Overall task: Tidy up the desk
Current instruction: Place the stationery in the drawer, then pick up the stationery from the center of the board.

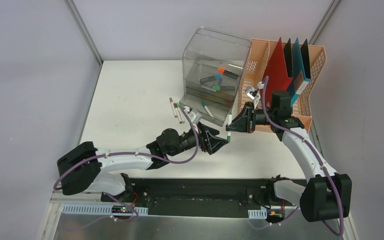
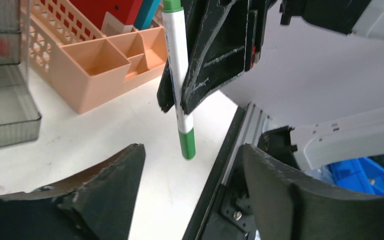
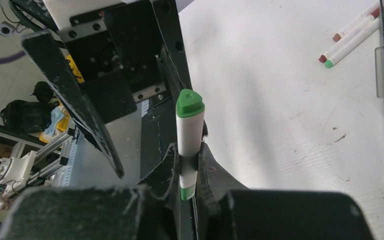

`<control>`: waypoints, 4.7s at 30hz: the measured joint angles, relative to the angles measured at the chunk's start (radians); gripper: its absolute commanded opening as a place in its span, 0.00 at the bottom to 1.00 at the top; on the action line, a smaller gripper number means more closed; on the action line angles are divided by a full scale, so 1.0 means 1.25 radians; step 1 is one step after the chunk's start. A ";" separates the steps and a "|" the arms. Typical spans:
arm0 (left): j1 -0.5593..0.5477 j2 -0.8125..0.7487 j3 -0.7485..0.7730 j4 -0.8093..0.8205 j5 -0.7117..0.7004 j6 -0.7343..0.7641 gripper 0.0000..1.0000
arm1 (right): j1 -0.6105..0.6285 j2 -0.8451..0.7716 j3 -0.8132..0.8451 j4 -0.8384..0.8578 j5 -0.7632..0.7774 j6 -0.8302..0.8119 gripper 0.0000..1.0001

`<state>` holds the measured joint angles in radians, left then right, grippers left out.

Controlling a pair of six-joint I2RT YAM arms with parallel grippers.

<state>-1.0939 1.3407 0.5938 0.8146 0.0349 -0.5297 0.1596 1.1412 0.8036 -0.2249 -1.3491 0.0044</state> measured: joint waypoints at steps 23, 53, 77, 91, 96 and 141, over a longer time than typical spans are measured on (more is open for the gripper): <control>0.000 -0.390 -0.236 -0.382 -0.242 0.139 0.99 | 0.019 -0.035 0.084 -0.372 0.270 -0.470 0.00; 0.000 -0.541 -0.314 -0.552 -0.385 0.081 0.99 | 0.403 0.311 0.412 -0.398 0.972 -0.623 0.00; 0.000 -0.601 -0.344 -0.605 -0.386 0.042 0.99 | 0.431 0.524 0.503 -0.302 1.223 -0.620 1.00; 0.000 -0.617 -0.345 -0.622 -0.386 0.036 0.99 | 0.435 0.546 0.517 -0.326 1.230 -0.567 1.00; 0.000 -0.611 -0.345 -0.622 -0.390 0.038 0.99 | 0.435 0.487 0.501 -0.359 1.159 -0.544 0.99; 0.588 0.161 0.287 -0.787 0.078 -0.098 0.34 | -0.010 -0.065 0.142 -0.424 0.489 -0.575 0.99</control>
<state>-0.3588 1.5421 0.9520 -0.1692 0.1318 -0.6521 0.1471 1.0603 0.9813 -0.7551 -0.7383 -0.7147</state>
